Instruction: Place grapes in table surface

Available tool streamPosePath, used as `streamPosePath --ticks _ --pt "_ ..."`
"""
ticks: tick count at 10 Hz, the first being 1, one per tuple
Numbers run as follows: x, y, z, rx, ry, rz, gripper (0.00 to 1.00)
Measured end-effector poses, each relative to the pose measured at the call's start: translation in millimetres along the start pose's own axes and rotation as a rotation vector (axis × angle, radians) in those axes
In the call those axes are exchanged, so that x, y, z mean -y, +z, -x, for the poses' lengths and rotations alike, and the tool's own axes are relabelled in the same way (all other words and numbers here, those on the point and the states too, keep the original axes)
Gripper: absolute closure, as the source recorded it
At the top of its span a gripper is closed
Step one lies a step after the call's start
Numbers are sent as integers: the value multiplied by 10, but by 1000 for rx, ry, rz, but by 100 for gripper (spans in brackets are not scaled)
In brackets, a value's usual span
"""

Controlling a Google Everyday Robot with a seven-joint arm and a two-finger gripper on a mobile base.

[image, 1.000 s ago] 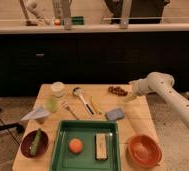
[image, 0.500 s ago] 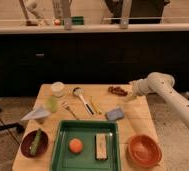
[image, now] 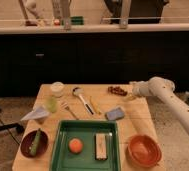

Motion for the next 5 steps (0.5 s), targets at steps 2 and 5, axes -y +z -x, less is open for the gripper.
streamPosePath --ticks 2,5 --pt "121 266 -55 10 16 29 20" --pt "232 684 -141 -5 23 94 20"
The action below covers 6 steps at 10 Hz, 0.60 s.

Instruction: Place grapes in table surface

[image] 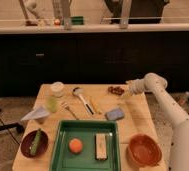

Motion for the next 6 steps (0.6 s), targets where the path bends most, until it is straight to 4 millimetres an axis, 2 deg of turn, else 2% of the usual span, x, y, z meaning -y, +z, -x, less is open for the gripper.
streamPosePath --ticks 1,4,5,6 --pt "15 102 -44 -9 5 17 20" --pt "27 184 -77 -24 11 40 20" --pt "27 194 -90 -28 12 43 24" --pt "32 206 -105 -33 12 46 34"
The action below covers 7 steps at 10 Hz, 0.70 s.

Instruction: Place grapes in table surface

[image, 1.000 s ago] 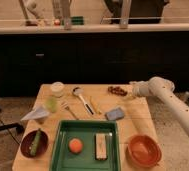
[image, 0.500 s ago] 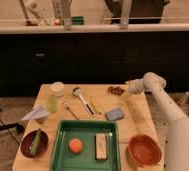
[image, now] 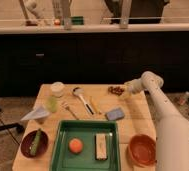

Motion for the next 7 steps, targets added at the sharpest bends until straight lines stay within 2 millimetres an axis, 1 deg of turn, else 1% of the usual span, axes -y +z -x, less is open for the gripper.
streamPosePath --ticks 1,4,5,6,7 --pt "7 8 -8 -2 1 0 42" --pt "14 63 19 -6 0 6 75" --pt "11 67 18 -6 0 7 83" --pt "2 69 14 -6 0 8 93" --pt "-20 61 13 -7 -4 10 99"
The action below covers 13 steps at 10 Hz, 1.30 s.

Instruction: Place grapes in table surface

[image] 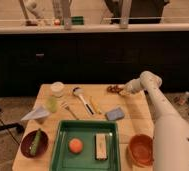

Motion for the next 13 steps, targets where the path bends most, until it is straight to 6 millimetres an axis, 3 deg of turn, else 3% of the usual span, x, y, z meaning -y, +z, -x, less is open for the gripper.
streamPosePath --ticks 2,6,13 --pt "-36 -31 -4 4 1 1 100" --pt "9 -324 100 44 -3 -42 100" --pt "178 -925 748 176 -95 -150 100"
